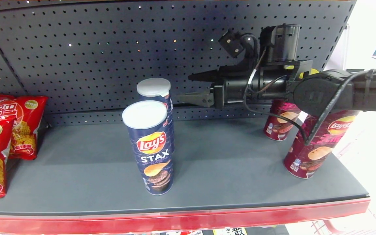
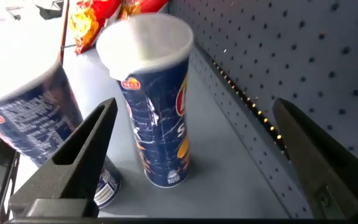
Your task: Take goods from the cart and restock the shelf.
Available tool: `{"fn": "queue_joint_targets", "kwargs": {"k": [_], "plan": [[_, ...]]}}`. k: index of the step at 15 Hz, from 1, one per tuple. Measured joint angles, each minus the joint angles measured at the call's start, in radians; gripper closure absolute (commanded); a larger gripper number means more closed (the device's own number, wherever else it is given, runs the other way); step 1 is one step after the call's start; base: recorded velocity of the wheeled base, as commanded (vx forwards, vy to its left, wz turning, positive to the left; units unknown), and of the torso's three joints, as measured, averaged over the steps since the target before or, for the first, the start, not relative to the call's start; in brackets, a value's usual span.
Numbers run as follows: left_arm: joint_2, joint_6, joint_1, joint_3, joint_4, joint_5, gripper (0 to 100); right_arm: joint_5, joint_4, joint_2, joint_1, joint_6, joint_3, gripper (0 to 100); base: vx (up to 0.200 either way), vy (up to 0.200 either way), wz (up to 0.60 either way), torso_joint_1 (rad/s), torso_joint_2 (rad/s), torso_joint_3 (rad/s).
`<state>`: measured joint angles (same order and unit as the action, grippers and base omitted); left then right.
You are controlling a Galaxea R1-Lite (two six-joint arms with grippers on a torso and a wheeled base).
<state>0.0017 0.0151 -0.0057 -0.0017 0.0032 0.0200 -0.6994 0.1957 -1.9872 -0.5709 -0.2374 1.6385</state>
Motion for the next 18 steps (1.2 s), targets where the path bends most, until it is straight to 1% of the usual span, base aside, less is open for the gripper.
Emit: {"fn": "queue_joint_targets", "kwargs": {"k": [7,11,15,18], "plan": [[0.0,0.0,0.0,0.0,0.0,0.0,0,0.0,0.0,0.103,0.034,0.007,-0.071,0,0.0,0.0,0.0,0.0,0.0,0.0],[0.0,0.0,0.0,0.0,0.0,0.0,0,-0.023,0.002,0.197,0.03,0.003,-0.149,0,0.0,0.0,0.0,0.0,0.0,0.0],[0.0,0.0,0.0,0.0,0.0,0.0,0,-0.038,0.009,0.291,-0.019,-0.01,-0.307,0,0.0,0.0,0.0,0.0,0.0,0.0],[0.0,0.0,0.0,0.0,0.0,0.0,0,-0.038,0.01,0.313,-0.064,-0.04,-0.367,0,0.0,0.0,0.0,0.0,0.0,0.0]]}}
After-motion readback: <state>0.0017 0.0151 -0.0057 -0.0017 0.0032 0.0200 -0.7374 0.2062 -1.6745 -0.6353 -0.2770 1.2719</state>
